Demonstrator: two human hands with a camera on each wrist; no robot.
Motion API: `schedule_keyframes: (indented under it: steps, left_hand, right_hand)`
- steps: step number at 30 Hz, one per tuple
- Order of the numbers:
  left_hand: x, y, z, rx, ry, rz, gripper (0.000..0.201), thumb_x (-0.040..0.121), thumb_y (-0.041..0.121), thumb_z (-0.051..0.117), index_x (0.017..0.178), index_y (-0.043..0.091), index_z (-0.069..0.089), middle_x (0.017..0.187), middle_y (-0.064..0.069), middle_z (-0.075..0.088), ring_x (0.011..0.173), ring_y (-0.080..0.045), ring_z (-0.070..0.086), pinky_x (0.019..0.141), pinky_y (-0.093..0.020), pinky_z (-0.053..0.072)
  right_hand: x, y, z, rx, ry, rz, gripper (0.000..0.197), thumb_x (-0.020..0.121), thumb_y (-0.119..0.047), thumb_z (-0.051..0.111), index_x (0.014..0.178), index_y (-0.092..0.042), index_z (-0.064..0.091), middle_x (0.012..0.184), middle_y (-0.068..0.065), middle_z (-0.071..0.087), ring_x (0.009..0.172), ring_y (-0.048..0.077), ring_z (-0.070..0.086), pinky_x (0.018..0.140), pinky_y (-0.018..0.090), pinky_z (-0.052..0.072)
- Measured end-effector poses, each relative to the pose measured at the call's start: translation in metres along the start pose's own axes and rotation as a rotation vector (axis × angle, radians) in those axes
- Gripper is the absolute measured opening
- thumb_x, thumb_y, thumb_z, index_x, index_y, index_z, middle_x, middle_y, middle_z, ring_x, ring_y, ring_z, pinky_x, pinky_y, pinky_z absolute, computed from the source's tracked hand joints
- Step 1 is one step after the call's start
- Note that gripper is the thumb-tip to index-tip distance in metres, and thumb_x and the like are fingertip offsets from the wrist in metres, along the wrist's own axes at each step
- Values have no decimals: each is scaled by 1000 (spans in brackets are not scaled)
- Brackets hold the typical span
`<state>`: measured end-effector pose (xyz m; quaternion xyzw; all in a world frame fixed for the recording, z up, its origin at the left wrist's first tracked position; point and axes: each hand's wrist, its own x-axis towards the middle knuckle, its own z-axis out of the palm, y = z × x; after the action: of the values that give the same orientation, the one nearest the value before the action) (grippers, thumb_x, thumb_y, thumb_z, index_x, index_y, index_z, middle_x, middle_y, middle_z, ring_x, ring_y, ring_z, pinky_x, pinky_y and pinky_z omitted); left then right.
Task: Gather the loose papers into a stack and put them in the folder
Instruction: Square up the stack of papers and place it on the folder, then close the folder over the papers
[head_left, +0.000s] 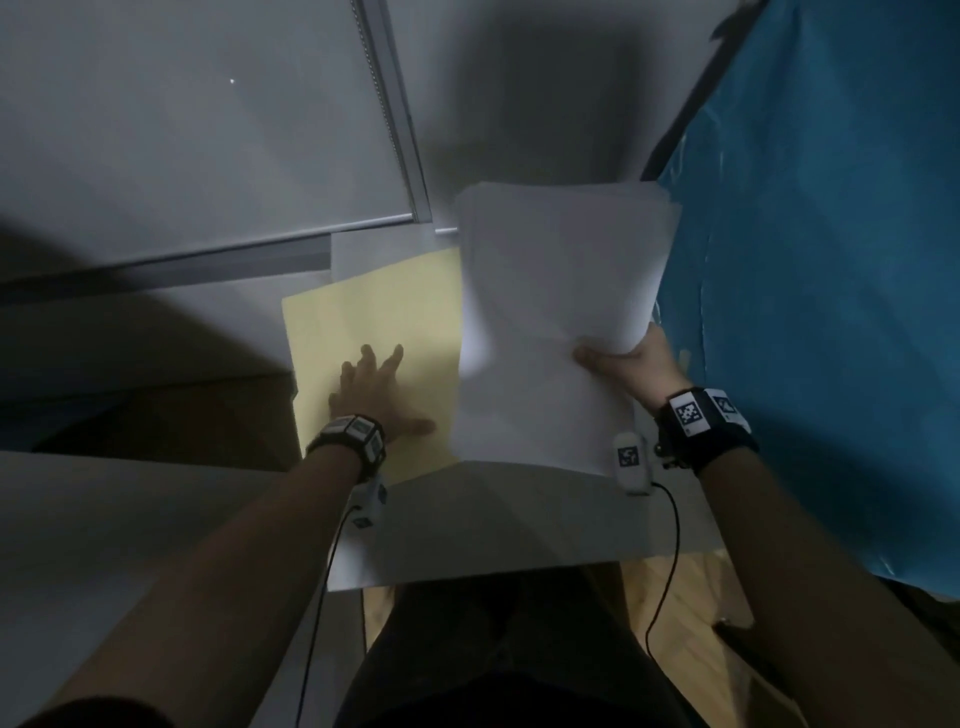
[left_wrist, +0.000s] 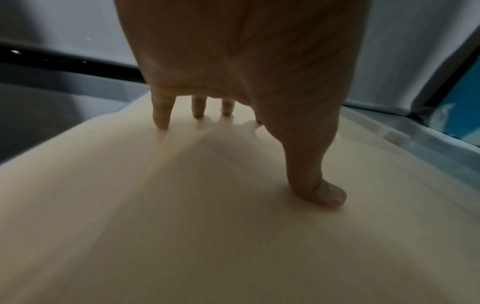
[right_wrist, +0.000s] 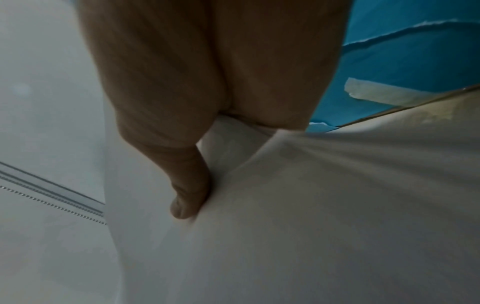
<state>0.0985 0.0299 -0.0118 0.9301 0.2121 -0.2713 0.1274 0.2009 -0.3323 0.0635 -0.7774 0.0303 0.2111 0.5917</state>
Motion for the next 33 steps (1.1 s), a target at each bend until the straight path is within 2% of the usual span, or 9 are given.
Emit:
schedule_keyframes:
  steps: [6,9,12,15,18,22,26,28,33]
  left_hand:
    - [-42,37,38,114,-64,201,150,56,85,86,168,57,-10,183,7,-17,171,-35,-5,129,-66,25]
    - [-57,56,54,102,-42,195,147,58,89,81,167,56,-12,183,7,-18,171,-35,-5,129,-65,24]
    - [-61,59,53,69,-19,170,139,64,88,79,167,58,-8,183,9,-18,171,-34,-4,129,-64,24]
    - [-60,54,43,44,-51,141,144,60,82,87,167,60,-6,183,11,-19,170,-36,-7,129,-66,21]
    - [-59,49,36,37,-68,107,147,58,79,91,167,61,-6,182,13,-20,170,-35,-9,129,-68,20]
    - [-58,48,36,20,-62,96,148,56,80,91,168,60,-4,183,9,-18,171,-35,-5,129,-67,24]
    - [-58,31,37,-220,172,-81,130,66,83,83,170,49,15,184,0,6,167,-34,16,127,-62,32]
    - [-58,16,33,-275,279,-190,124,65,74,90,166,33,32,173,-10,31,158,-38,33,122,-58,41]
    - [-53,-11,35,-279,236,-522,155,34,82,96,155,7,34,157,-22,40,146,-44,41,121,-56,40]
  right_hand:
    - [-6,6,-13,-46,-25,13,35,85,-10,86,116,-21,71,100,-16,72,74,-19,68,64,2,52]
    - [-12,14,-21,-82,-42,20,46,84,-11,87,127,-11,69,106,-10,74,91,-6,73,66,5,54]
    - [-23,18,-26,-73,-53,88,31,87,-3,83,111,-14,67,100,-8,71,98,11,70,60,5,54]
    - [-24,35,-28,-71,-102,169,34,82,-8,88,103,-21,64,99,0,73,95,27,74,62,16,61]
    - [-10,69,-26,-209,-112,268,80,60,-37,102,127,-17,63,114,7,76,96,27,75,81,38,64]
    - [6,82,-11,-375,-83,327,86,68,-38,98,136,-14,52,117,5,67,101,29,67,81,36,56]
    - [18,81,-10,-426,101,287,67,68,-64,86,104,-16,58,94,-2,63,88,21,62,71,29,49]
    - [15,75,-16,-476,184,285,58,78,-61,81,96,-12,54,80,-4,54,87,19,53,72,28,40]
    - [6,86,-8,-599,225,372,65,82,-54,80,117,-6,55,115,14,61,115,35,63,79,30,44]
